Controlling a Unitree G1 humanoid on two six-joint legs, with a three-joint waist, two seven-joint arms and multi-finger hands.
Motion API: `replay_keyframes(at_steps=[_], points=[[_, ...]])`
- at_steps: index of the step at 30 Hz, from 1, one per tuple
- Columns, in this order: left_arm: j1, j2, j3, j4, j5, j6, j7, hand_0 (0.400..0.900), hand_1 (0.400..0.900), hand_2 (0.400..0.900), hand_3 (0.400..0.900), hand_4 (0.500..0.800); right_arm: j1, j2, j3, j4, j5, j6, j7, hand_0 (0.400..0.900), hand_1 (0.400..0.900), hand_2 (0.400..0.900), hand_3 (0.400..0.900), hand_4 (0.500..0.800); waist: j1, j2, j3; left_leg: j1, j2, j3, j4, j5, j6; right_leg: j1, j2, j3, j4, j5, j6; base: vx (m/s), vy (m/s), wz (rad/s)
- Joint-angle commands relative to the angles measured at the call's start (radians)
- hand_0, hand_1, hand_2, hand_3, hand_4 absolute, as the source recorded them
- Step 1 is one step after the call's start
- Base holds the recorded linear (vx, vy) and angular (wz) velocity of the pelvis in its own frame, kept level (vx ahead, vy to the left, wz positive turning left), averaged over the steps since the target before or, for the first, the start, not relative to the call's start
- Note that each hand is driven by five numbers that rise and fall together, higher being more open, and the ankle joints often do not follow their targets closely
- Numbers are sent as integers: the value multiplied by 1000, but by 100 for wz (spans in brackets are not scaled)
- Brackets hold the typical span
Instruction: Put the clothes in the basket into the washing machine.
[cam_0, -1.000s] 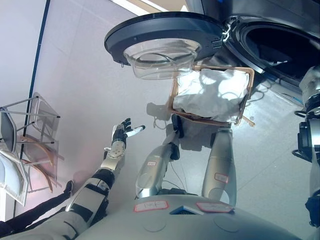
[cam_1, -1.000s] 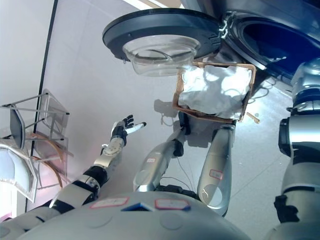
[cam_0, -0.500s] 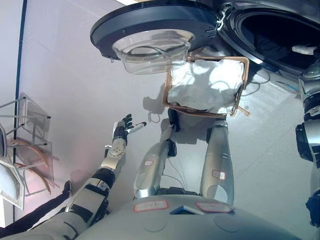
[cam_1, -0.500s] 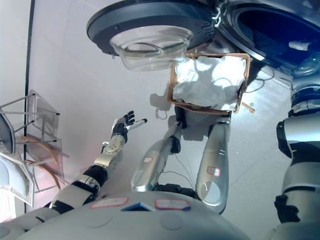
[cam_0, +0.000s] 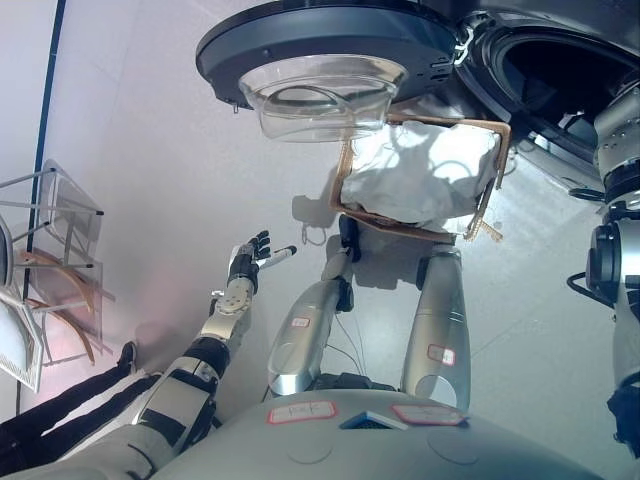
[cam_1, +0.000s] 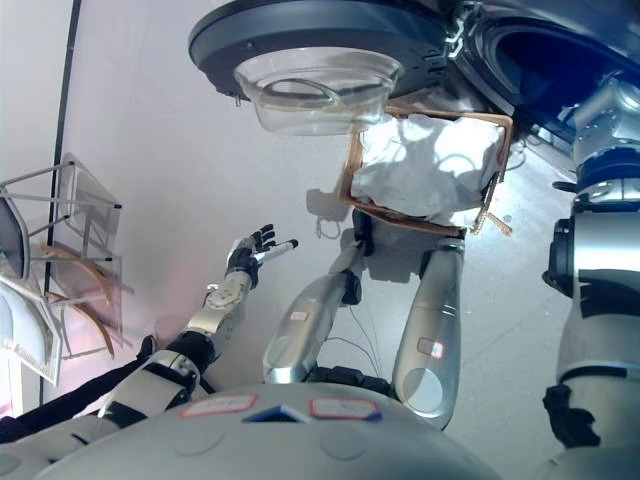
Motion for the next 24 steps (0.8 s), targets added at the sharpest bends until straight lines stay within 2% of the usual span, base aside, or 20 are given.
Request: replay_keyframes(at_steps=[1,8,18,20,24], points=[[8,63,27,46,-27,-3,18,900,900,900,900,800,-43,53,26,-68,78,-81,20,900,900,900,900,800,14,-37,-30,37,-30,9,35,-83,-31,196,51,-48,-337,169,-62,0,0,0],[9,54,33,61,-23,10,11,900,900,900,900,800,75,172,-22,-185,155,-111,25,900,900,900,900,800,4,-65,-30,41,-31,4,55,-99,-23,210,53,-47,-340,179,-65,-17,4,-2],[19,30,64,95,11,47,-3,900,900,900,900,800,395,330,-97,-353,190,-130,34,900,900,900,900,800,-29,-123,-46,108,-32,-4,72,-130,-10,313,47,-55,-383,201,-59,2,10,-4],[25,23,90,113,22,61,-4,900,900,900,900,800,520,386,-114,-401,194,-130,42,900,900,900,900,800,-42,-147,-52,138,-32,-4,78,-142,-7,359,47,-56,-398,207,-57,19,-3,-9],[41,19,137,155,36,80,-10,900,900,900,900,800,688,440,-138,-421,175,-119,43,900,900,900,900,800,-63,-189,-70,196,-28,-6,84,-159,-6,434,48,-56,-432,217,-51,24,-13,-11]])
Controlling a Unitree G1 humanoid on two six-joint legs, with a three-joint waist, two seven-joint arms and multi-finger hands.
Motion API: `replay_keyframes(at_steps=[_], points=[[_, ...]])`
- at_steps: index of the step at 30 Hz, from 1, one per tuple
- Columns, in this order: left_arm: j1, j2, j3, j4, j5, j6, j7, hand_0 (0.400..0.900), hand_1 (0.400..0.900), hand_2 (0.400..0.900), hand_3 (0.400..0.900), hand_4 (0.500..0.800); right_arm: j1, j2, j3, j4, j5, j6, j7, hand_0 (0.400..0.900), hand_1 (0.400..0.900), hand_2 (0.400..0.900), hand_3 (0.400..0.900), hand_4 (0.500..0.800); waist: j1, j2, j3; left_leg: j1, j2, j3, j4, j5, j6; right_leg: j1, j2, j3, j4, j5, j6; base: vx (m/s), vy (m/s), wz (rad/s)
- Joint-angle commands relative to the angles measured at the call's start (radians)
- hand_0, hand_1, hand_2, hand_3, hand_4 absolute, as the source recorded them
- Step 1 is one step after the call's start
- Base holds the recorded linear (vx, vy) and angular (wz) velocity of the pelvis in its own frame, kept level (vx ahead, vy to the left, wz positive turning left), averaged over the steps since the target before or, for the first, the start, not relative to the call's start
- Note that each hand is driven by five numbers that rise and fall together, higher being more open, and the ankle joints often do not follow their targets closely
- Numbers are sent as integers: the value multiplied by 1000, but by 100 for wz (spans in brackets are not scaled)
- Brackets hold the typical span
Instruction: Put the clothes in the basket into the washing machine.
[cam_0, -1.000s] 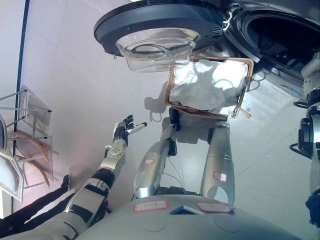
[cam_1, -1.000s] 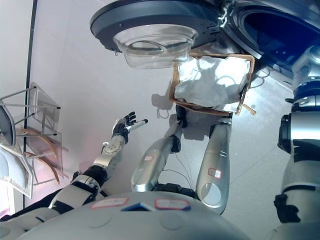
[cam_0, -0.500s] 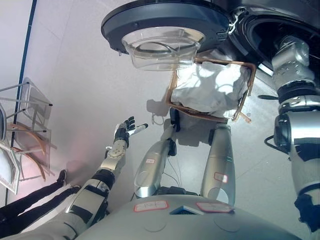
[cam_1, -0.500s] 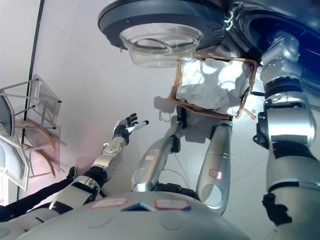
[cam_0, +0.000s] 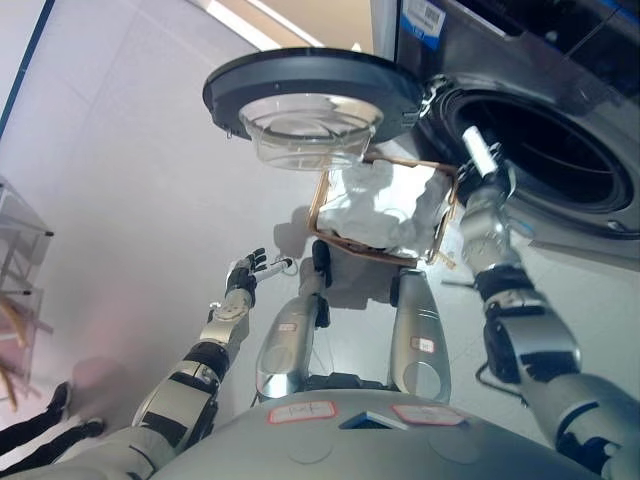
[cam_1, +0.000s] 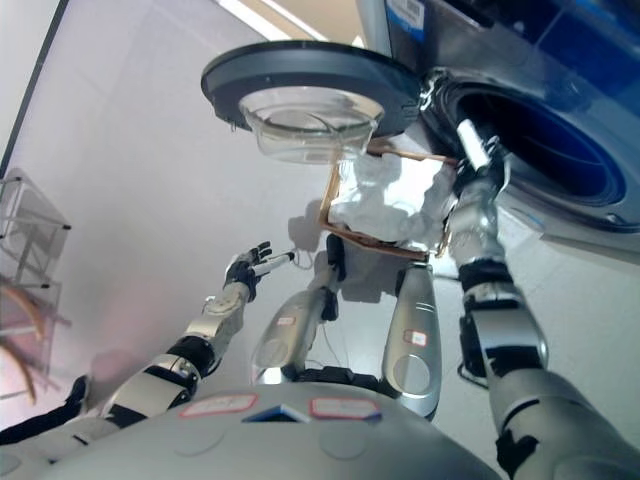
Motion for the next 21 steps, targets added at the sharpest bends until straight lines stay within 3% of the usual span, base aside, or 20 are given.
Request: replay_keyframes(at_steps=[1,8,15,21], points=[[32,36,81,84,40,14,9,900,900,900,900,800,58,30,-10,-64,-35,-38,32,900,900,900,900,800,-13,-61,-70,26,-57,15,50,-104,3,199,28,-19,-350,222,-48,29,17,-17],[73,42,138,149,101,33,-8,900,900,900,900,800,231,35,-68,82,-198,36,27,900,900,900,900,800,-46,-107,-123,134,-45,24,22,-119,4,307,27,-13,-408,237,-33,33,6,-15],[107,62,158,233,196,49,-19,900,900,900,900,800,318,31,-106,347,-414,113,21,900,900,900,900,800,-58,-128,-176,250,-38,32,-21,-129,10,420,36,-18,-442,234,-23,62,-1,-8],[138,68,175,292,259,63,-18,900,900,900,900,800,383,57,-109,434,-503,146,35,900,900,900,900,800,-69,-140,-208,329,-31,36,-56,-132,13,488,44,-22,-451,219,-20,67,-3,-4]])
